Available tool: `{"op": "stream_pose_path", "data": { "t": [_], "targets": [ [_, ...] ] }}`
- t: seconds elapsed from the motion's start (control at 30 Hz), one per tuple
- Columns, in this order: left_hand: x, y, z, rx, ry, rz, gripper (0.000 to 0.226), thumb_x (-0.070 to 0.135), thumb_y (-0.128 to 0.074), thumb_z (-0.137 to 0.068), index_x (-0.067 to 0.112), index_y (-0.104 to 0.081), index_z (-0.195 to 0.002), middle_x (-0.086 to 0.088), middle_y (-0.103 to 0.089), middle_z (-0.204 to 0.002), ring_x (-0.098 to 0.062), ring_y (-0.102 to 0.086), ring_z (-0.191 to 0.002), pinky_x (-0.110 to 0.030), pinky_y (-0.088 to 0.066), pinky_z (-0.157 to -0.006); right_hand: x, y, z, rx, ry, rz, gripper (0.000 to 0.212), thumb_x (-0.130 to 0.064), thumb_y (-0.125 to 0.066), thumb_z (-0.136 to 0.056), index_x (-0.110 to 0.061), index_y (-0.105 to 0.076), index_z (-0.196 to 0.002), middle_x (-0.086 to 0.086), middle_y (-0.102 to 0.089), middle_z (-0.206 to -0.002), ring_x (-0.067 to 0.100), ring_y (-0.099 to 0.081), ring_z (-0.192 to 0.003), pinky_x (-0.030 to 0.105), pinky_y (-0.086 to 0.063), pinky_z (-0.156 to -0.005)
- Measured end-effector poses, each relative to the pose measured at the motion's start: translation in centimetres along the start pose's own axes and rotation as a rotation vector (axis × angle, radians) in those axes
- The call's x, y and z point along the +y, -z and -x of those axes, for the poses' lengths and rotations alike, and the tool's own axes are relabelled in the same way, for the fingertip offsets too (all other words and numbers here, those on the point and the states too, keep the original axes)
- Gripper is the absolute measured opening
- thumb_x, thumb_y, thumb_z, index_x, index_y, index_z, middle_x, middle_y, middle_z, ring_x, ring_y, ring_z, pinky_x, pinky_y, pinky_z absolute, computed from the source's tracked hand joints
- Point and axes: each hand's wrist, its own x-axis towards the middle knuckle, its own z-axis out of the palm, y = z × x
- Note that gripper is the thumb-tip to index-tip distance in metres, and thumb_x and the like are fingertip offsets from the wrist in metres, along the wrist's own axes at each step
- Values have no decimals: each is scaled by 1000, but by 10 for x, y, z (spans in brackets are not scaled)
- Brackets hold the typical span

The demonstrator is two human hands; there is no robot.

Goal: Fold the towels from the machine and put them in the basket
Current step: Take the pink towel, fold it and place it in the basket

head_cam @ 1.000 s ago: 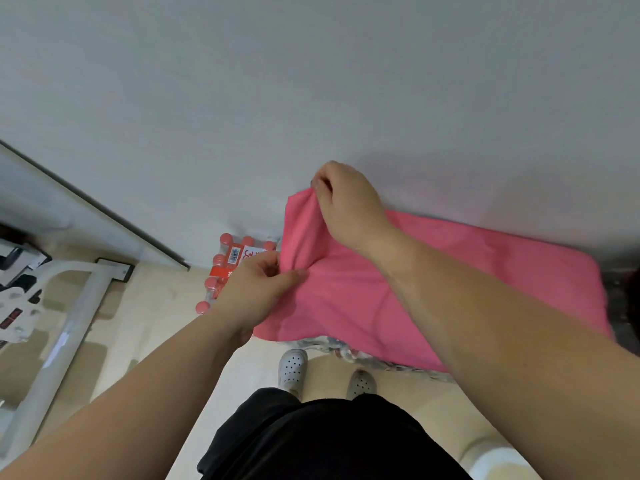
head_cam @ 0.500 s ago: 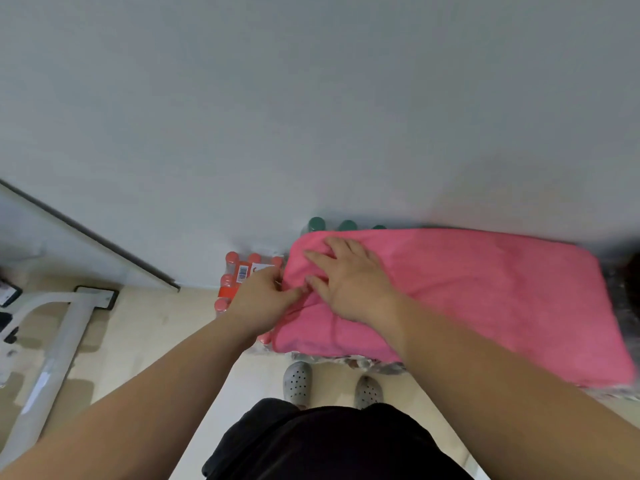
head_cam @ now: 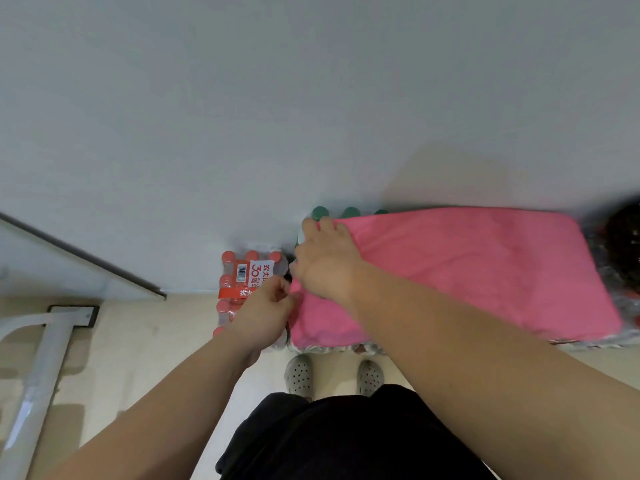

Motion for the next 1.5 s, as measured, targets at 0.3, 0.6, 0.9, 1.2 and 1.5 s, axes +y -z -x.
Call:
{"op": "stream_pose_path", "data": {
  "t": [0.3, 0.6, 0.9, 1.2, 1.5],
  "targets": [
    [10, 10, -1, -130, -41, 72, 4, 6, -67, -91, 4, -64, -94, -15, -66, -78, -21, -54, -51, -23, -38, -41, 21, 1, -4, 268, 128, -498, 22, -12, -49, -97, -5, -70, -98, 9, -55, -115, 26, -56, -114, 31, -45, -88],
    [3, 17, 3, -225, -48, 125, 23, 14, -68, -93, 15, -55, -74, -15, -54, -71, -25, -51, -62, -26, -36, -49, 30, 5, -16, 512, -419, -1288, 29, -25, -71, -81, 1, -70, -69, 24, -63, -70, 15, -49, -57, 43, -49, -62],
    [5, 17, 8, -276, -83, 141, 11, 12, -65, -95, 8, -56, -91, -4, -62, -66, -17, -58, -55, -30, -43, -55, 26, 14, -28, 490, -590, -1274, 13, -15, -72, -80, -16, -61, -87, -11, -58, -66, 15, -59, -68, 26, -44, -65],
    [-15, 3, 7, -209, -51, 3, 11, 8, -75, -84, -1, -69, -88, -14, -67, -79, -23, -60, -72, -32, -51, -65, 43, 11, -30, 575, -593, -1539, 7, -10, -68, -85, -16, -71, -82, -4, -68, -73, 13, -64, -74, 26, -55, -75],
    [-3, 10, 11, -334, -9, 10, 11, 17, -68, -77, 12, -64, -86, -4, -69, -72, -22, -65, -71, -41, -56, -75, 59, 4, -29, 446, -613, -1661, 14, -21, -73, -79, -20, -68, -66, 0, -69, -70, 23, -66, -74, 56, -58, -79]
  ]
}}
